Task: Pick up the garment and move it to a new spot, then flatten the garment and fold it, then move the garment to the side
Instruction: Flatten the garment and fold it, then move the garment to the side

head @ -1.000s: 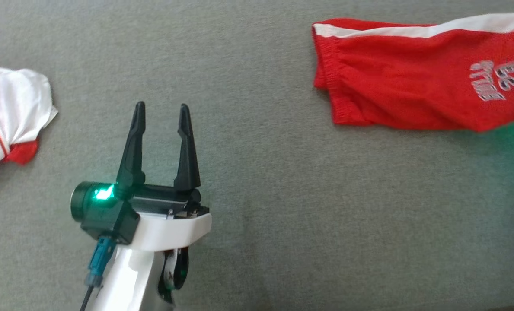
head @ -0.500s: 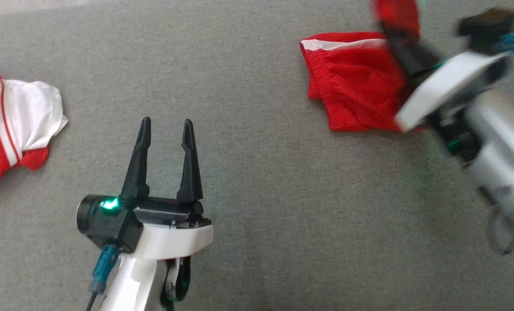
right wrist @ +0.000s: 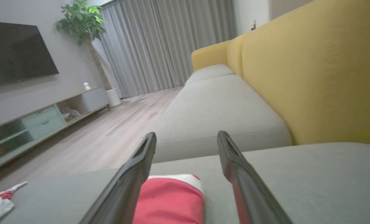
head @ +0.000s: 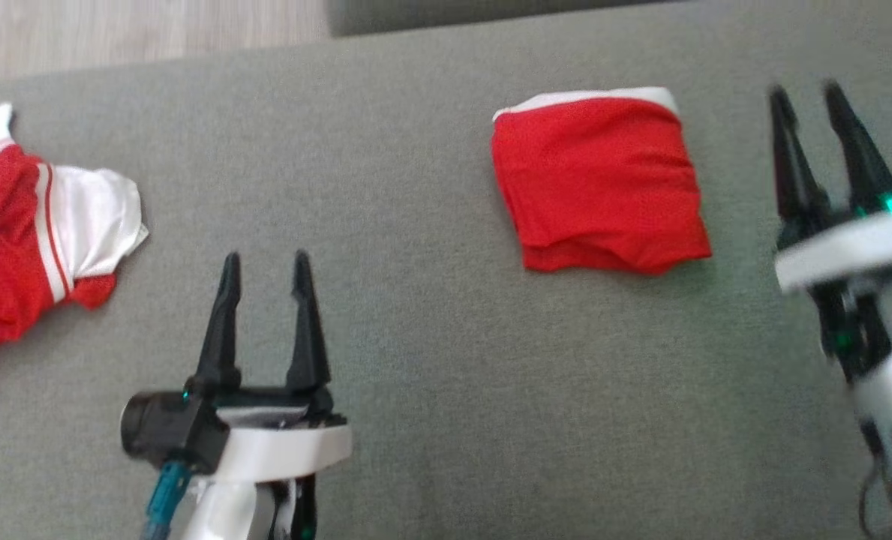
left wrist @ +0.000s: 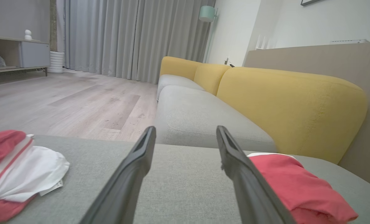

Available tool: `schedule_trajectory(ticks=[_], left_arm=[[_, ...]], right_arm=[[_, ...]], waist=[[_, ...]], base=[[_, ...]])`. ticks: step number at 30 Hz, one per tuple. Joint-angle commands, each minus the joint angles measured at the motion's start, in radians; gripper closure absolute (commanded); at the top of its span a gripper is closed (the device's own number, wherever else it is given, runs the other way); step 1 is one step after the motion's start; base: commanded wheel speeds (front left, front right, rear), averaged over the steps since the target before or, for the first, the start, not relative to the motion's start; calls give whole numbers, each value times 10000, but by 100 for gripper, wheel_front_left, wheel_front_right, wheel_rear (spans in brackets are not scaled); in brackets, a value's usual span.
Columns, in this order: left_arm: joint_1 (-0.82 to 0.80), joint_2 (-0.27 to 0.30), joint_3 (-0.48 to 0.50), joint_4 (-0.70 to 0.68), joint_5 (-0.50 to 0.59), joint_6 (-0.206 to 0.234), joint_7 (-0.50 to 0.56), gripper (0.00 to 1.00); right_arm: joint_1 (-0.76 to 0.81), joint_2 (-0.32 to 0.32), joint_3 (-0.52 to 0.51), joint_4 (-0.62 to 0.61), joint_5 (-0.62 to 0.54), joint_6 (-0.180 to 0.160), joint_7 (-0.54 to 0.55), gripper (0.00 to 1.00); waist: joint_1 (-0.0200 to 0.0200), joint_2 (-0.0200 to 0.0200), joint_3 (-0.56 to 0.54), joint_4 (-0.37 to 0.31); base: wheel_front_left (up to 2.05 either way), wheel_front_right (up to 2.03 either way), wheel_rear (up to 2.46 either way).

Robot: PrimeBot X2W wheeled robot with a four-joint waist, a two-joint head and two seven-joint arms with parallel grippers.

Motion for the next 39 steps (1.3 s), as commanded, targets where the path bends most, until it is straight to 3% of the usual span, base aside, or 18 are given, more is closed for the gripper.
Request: schedule_trajectory(ticks=[1, 6, 11, 39], left_arm=[[5, 24, 459, -344, 12, 69, -49, 0], [608, 24, 856, -148, 129, 21, -49, 0], [1305, 24, 1097, 320, 290, -79, -49, 0], [2082, 24, 1017, 778, 648, -230, -49, 0]], right_arm=[[750, 122, -289, -610, -636, 67, -102, 0], [2967, 1013, -1570, -2046, -2449, 67, -104, 0], [4516, 1480, -1508, -2659, -3516, 67, -105, 0], [5186, 1861, -1404, -2368, -4118, 67, -106, 0]], waist=[[1, 0, -422, -135], [1, 0, -1131, -208], [1, 0, -1928, -203], [1, 0, -2345, -127]], base=[[0, 0, 0], [0, 0, 0], [0, 0, 0], [0, 0, 0]])
